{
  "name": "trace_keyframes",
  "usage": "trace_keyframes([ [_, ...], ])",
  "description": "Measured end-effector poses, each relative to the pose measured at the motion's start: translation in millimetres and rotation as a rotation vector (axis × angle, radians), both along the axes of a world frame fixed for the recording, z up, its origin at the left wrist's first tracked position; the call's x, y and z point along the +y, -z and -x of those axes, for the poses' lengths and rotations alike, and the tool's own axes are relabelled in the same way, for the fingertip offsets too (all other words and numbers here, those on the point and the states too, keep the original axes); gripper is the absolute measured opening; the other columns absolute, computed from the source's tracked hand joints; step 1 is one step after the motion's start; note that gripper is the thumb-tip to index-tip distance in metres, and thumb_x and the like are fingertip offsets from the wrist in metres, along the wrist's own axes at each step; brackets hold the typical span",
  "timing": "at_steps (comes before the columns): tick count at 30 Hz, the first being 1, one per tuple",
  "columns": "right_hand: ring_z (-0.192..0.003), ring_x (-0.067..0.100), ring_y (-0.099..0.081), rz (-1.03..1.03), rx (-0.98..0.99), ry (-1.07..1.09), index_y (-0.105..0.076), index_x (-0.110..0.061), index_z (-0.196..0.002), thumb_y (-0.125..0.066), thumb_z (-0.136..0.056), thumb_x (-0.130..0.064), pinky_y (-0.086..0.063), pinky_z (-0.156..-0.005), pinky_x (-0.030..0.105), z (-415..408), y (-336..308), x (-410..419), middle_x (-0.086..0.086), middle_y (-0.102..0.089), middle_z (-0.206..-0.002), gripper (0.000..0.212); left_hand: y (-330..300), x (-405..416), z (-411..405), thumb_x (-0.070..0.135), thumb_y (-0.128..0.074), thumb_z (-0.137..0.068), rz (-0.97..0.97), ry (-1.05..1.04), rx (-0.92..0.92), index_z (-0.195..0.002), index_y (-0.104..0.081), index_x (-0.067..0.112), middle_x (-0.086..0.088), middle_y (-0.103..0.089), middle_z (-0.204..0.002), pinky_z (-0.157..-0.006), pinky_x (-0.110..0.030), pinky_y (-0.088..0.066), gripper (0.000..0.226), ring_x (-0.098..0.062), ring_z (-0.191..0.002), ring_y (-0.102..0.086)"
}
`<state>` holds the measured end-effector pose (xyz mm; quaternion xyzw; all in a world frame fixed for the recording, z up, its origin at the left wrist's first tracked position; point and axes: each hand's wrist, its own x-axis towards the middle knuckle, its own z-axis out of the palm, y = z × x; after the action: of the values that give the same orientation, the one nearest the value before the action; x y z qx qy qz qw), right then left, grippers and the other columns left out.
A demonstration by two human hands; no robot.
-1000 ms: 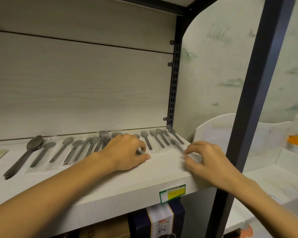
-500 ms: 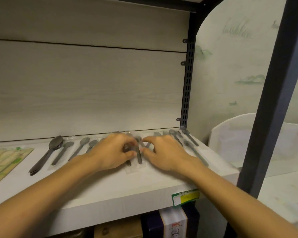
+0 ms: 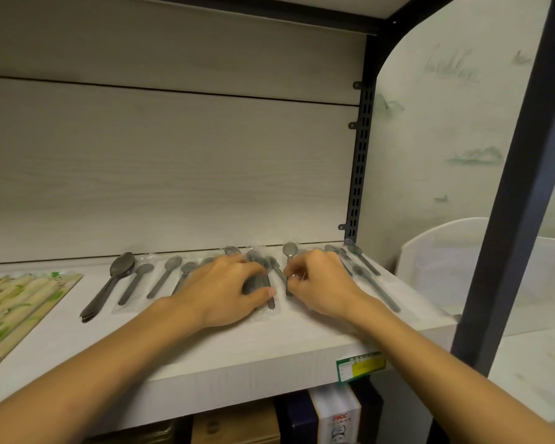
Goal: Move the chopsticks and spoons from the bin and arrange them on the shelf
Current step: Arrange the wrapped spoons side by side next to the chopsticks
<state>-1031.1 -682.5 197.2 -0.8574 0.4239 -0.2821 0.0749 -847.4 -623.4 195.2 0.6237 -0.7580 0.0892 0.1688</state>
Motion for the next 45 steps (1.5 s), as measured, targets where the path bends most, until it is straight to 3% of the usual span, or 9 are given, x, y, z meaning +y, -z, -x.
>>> trace_keyframes([
  [4, -0.074, 0.008, -0.060, 0.033, -0.065, 0.040, -0.077, -0.018, -0.088, -0.061, -0.082, -0.020, -0.045, -0.069, 0.023, 23, -9, 15, -0.005, -0.070, -0.079, 0.017, -4, 0, 9, 0.065, -0.045, -0.087, -0.004, 0.025, -0.085, -0.134, -0.047, 0.043, 0.008, -0.055, -0.126, -0.097, -0.037, -0.041, 0.052, -0.021, -0.121, -0.047],
  [9, -0.080, 0.007, -0.060, 0.007, 0.015, 0.077, -0.075, -0.022, -0.096, -0.063, -0.086, -0.021, -0.040, -0.063, 0.006, 74, -16, 29, -0.009, -0.067, -0.091, 0.015, -7, -11, 7, 0.069, -0.048, -0.083, -0.118, 0.043, -0.095, -0.119, -0.059, 0.042, 0.009, -0.054, -0.121, -0.092, -0.040, -0.045, 0.047, -0.022, -0.114, -0.050],
  [15, -0.076, 0.010, -0.062, -0.039, 0.063, 0.131, -0.076, -0.020, -0.092, -0.062, -0.087, -0.018, -0.045, -0.068, 0.011, 112, -11, 35, -0.013, -0.067, -0.083, 0.015, -8, -18, 11, 0.061, -0.055, -0.084, -0.027, 0.111, -0.061, -0.103, -0.068, 0.031, 0.012, -0.058, -0.104, -0.075, -0.030, -0.042, 0.038, -0.015, -0.099, -0.055],
  [20, -0.082, 0.009, -0.056, -0.021, 0.150, 0.120, -0.072, -0.029, -0.105, -0.061, -0.087, -0.028, -0.038, -0.066, 0.014, 119, -1, 32, -0.004, -0.064, -0.097, 0.022, -6, -20, 17, 0.054, -0.059, -0.086, 0.016, 0.151, -0.034, -0.091, -0.071, 0.022, 0.007, -0.062, -0.092, -0.066, -0.029, -0.038, 0.035, -0.013, -0.085, -0.055],
  [24, -0.090, 0.009, -0.051, 0.028, 0.115, 0.119, -0.067, -0.030, -0.115, -0.057, -0.090, -0.031, -0.039, -0.077, 0.023, 122, 0, 32, -0.003, -0.058, -0.105, 0.026, -4, -21, 18, 0.057, -0.052, -0.089, 0.062, 0.149, -0.047, -0.095, -0.070, 0.031, 0.010, -0.062, -0.077, -0.061, -0.029, -0.038, 0.032, -0.011, -0.072, -0.054],
  [28, -0.092, 0.011, -0.052, 0.032, 0.120, 0.100, -0.070, -0.031, -0.108, -0.057, -0.090, -0.031, -0.040, -0.079, 0.024, 122, 3, 29, -0.003, -0.060, -0.102, 0.022, -6, -21, 23, 0.051, -0.051, -0.092, -0.014, 0.161, -0.098, -0.114, -0.062, 0.045, 0.016, -0.058, -0.080, -0.072, -0.032, -0.043, 0.026, -0.012, -0.080, -0.047],
  [32, -0.096, 0.013, -0.055, 0.032, 0.119, 0.068, -0.072, -0.029, -0.104, -0.057, -0.089, -0.033, -0.046, -0.085, 0.030, 119, 6, 26, -0.005, -0.062, -0.102, 0.022, -7, -22, 30, 0.044, -0.056, -0.092, -0.042, 0.123, -0.070, -0.111, -0.067, 0.043, 0.011, -0.061, -0.091, -0.075, -0.031, -0.041, 0.022, -0.015, -0.095, -0.055],
  [39, -0.103, 0.018, -0.053, -0.005, 0.194, 0.039, -0.072, -0.027, -0.107, -0.042, -0.097, -0.042, -0.046, -0.091, 0.041, 120, 7, 24, -0.003, -0.061, -0.110, 0.035, -13, -16, 44, 0.044, -0.060, -0.089, 0.054, 0.072, 0.033, -0.103, -0.072, 0.033, 0.015, -0.055, -0.074, -0.066, -0.028, -0.042, 0.022, -0.014, -0.078, -0.052],
  [45, -0.106, 0.019, -0.053, 0.029, 0.279, 0.035, -0.064, -0.025, -0.111, -0.025, -0.096, -0.046, -0.043, -0.093, 0.039, 125, 14, 25, -0.003, -0.059, -0.112, 0.047, -18, -6, 87, 0.044, -0.062, -0.088, 0.047, 0.162, 0.130, -0.103, -0.073, 0.028, 0.017, -0.059, -0.080, -0.072, -0.027, -0.044, 0.024, -0.007, -0.076, -0.055],
])
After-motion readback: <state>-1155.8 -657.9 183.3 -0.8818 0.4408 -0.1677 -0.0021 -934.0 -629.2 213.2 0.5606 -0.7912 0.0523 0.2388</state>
